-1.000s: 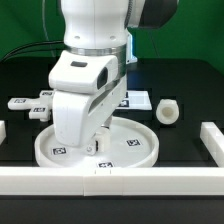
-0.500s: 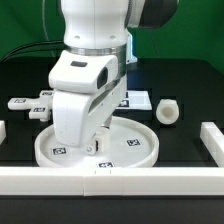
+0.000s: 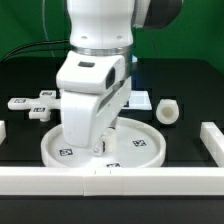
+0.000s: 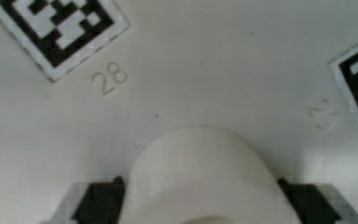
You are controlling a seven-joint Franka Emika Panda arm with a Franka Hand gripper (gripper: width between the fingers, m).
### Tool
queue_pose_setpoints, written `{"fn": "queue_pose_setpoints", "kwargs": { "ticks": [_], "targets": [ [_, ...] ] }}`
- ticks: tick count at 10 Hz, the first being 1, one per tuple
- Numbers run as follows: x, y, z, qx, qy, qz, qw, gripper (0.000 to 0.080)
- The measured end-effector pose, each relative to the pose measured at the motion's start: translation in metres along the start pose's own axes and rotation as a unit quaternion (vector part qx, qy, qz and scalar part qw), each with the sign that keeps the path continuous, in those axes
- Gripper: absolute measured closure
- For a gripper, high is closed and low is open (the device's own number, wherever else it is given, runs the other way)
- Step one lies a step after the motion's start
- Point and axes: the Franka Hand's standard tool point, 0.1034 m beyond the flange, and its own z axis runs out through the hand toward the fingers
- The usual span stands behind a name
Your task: Assemble round table
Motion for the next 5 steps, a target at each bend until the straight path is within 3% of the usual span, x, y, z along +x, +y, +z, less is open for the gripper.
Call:
{"fn": "queue_pose_setpoints", "kwargs": {
  "ticks": [5],
  "targets": [
    [0.024,-0.008,0.0,0.004,-0.001,0.015,1.0,0.0392]
  ]
}}
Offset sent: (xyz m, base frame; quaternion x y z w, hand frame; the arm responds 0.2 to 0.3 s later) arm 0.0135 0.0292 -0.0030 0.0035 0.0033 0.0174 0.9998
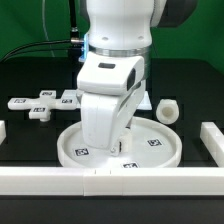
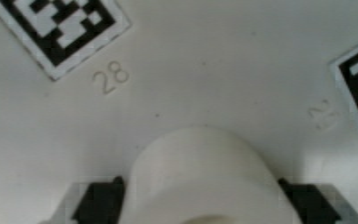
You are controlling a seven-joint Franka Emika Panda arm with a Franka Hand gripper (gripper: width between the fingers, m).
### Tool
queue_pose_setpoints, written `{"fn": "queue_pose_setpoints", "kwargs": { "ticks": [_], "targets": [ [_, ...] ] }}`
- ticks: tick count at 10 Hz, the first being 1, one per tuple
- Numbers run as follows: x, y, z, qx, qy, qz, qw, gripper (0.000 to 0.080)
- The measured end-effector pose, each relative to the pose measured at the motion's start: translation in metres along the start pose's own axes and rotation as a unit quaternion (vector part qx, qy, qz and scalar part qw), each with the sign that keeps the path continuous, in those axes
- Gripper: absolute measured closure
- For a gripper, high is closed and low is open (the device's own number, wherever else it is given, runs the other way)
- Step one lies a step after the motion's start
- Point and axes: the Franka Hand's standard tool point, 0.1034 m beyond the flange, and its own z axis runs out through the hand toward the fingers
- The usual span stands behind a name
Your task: Assemble round table
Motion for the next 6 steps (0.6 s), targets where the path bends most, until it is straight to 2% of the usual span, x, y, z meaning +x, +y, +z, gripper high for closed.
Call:
{"fn": "queue_pose_setpoints", "kwargs": {
  "ticks": [4,6],
  "targets": [
    [0.024,-0.009,0.0,0.0,0.0,0.028,1.0,0.039],
    [0.028,-0.01,0.001,0.0,0.0,0.034,0.999,0.039]
  ]
}}
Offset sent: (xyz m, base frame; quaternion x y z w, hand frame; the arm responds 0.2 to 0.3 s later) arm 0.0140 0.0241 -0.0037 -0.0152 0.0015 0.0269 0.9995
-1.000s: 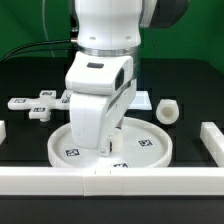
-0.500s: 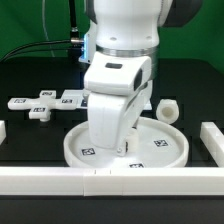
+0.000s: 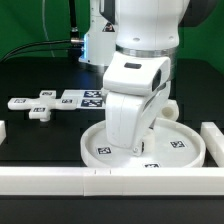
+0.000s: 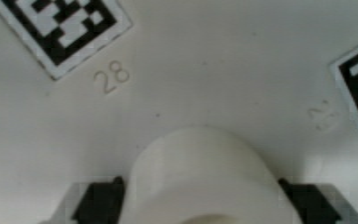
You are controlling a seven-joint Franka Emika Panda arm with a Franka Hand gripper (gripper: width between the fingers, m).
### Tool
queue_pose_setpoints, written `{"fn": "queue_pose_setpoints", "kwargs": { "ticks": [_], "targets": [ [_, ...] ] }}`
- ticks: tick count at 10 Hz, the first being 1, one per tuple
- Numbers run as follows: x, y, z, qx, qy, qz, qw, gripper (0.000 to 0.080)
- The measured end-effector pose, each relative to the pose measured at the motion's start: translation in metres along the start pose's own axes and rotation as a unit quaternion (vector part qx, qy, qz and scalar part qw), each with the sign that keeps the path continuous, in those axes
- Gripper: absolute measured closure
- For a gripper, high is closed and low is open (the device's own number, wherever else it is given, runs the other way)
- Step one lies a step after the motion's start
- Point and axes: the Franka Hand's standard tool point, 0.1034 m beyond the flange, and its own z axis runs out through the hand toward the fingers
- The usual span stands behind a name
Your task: Assemble round table
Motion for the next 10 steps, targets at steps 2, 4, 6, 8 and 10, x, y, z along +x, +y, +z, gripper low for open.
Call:
{"fn": "queue_pose_setpoints", "kwargs": {
  "ticks": [2,4,6,8,10],
  "targets": [
    [0.0059,-0.0026,0.0002,0.0,0.0,0.011,1.0,0.039],
    [0.0072,-0.0031,0.0007,-0.004,0.003,0.016,1.0,0.039],
    [0.0071,-0.0031,0.0006,-0.004,0.003,0.015,1.0,0.039],
    [0.0067,-0.0032,0.001,-0.004,0.003,0.016,1.0,0.0333],
    [0.0062,-0.0028,0.001,-0.004,0.003,0.016,1.0,0.0158]
  ]
}}
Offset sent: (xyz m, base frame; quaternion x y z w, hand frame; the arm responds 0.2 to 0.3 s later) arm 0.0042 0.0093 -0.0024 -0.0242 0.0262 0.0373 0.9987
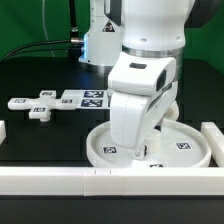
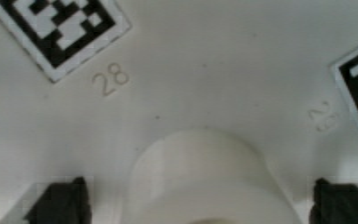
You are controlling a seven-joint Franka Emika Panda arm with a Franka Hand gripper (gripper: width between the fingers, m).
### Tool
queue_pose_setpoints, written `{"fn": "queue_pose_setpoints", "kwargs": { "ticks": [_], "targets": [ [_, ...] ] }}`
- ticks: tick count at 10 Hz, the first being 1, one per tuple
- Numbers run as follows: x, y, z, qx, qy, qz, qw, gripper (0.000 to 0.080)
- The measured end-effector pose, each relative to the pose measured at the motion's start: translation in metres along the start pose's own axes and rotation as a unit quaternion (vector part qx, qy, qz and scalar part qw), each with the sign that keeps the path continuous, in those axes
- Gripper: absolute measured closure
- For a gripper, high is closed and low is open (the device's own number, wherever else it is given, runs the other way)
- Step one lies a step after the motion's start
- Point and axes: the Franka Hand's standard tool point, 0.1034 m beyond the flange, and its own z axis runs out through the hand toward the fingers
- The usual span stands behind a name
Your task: Assemble round table
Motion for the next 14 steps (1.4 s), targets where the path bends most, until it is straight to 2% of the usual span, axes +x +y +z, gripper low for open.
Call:
{"fn": "queue_pose_setpoints", "kwargs": {
  "ticks": [2,6,7,10,12,14],
  "targets": [
    [-0.002,0.0,-0.015,-0.007,0.001,0.014,1.0,0.0152],
    [-0.005,-0.016,-0.05,-0.022,0.007,0.065,0.998,0.015],
    [-0.006,-0.02,-0.053,-0.026,0.01,0.07,0.997,0.015],
    [-0.006,-0.019,-0.05,-0.024,0.011,0.096,0.995,0.015],
    [-0.006,-0.02,-0.05,-0.022,0.012,0.167,0.986,0.015],
    [-0.008,-0.037,-0.046,-0.009,0.014,0.325,0.946,0.015]
  ]
}}
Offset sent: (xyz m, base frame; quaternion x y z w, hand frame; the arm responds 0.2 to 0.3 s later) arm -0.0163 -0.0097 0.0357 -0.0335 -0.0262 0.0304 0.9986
